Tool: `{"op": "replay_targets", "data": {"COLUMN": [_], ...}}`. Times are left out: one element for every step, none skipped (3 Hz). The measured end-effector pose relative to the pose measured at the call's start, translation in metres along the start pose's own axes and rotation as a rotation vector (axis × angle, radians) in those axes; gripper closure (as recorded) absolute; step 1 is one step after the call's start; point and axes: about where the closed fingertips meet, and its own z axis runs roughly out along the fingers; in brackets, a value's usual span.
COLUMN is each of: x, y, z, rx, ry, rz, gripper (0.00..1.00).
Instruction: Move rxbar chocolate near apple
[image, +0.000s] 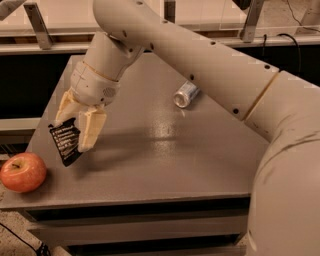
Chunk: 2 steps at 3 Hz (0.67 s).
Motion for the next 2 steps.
{"op": "replay_targets", "data": {"x": [-0.0035,-0.0054], "y": [-0.0011,-0.001], "z": [-0.001,-0.0041], "rx": [0.004,0.017], "ry": [-0.011,-0.042], "rz": [-0.009,-0.01], "gripper": [0.37,0.16]}}
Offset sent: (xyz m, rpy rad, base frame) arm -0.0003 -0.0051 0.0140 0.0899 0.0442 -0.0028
